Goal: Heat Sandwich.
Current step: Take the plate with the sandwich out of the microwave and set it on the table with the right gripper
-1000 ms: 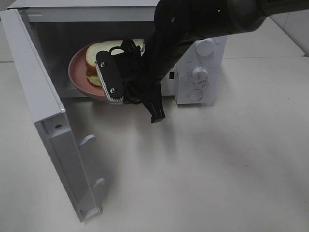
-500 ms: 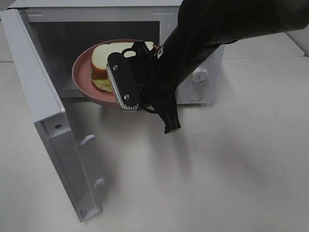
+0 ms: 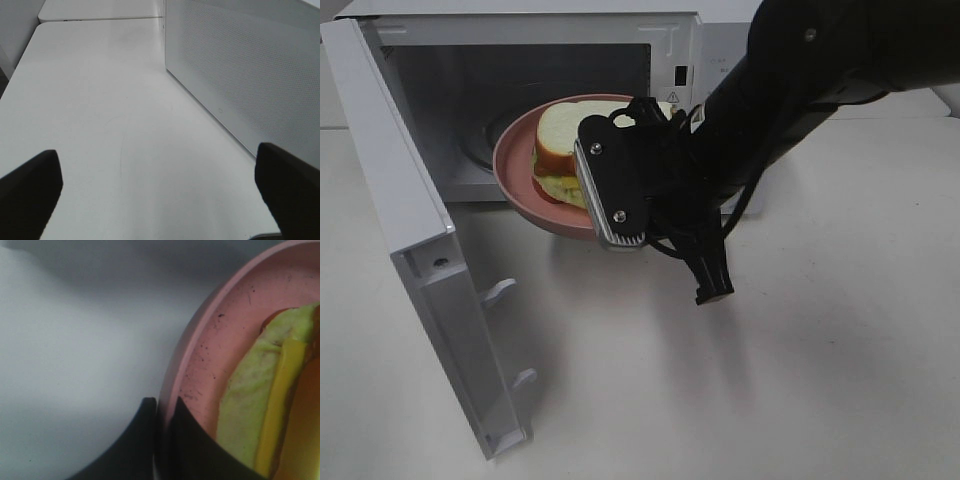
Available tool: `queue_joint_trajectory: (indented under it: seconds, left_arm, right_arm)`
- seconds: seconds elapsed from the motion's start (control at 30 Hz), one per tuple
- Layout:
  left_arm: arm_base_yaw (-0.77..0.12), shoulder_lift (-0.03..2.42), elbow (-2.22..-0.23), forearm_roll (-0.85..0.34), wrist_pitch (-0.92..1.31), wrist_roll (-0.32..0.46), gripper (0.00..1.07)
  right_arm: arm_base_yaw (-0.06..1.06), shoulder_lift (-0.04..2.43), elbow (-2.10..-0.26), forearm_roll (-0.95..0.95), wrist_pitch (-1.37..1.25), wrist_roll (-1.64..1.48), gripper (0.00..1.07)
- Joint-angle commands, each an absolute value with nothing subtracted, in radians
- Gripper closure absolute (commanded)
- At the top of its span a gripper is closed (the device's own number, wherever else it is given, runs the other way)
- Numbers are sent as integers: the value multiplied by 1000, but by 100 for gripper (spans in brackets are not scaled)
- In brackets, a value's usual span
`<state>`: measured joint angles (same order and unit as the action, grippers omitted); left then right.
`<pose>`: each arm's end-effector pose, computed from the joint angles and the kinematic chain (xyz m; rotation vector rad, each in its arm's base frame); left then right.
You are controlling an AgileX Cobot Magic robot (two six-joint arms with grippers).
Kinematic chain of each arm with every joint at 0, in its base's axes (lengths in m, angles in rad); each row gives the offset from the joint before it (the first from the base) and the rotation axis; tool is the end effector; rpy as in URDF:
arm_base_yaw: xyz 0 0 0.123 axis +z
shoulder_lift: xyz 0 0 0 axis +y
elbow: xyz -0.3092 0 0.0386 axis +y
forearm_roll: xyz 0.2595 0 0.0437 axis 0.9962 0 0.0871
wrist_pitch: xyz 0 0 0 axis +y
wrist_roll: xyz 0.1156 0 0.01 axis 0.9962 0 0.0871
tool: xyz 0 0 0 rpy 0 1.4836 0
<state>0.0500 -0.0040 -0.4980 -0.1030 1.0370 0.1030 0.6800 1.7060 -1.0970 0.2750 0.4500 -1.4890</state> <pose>0.0019 -0.0102 0.2736 0.0568 2.0137 -0.0254 0.2900 0.2522 0.2173 -2.0910 1.4058 -0.0773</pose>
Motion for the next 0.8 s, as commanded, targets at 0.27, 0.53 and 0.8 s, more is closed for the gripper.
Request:
queue_joint_trajectory:
  seconds: [0.27, 0.53, 0.8]
  left_arm:
    - [42, -26, -494, -105, 1031, 101, 3]
    - [42, -26, -494, -105, 1031, 101, 3]
    - [42, -26, -494, -105, 1031, 101, 3]
  right_arm:
    - [676, 1567, -967, 291, 425, -1499, 107]
    - [676, 1469, -855, 291, 396, -1491, 106]
    - [676, 1370, -768, 291, 385, -1488, 106]
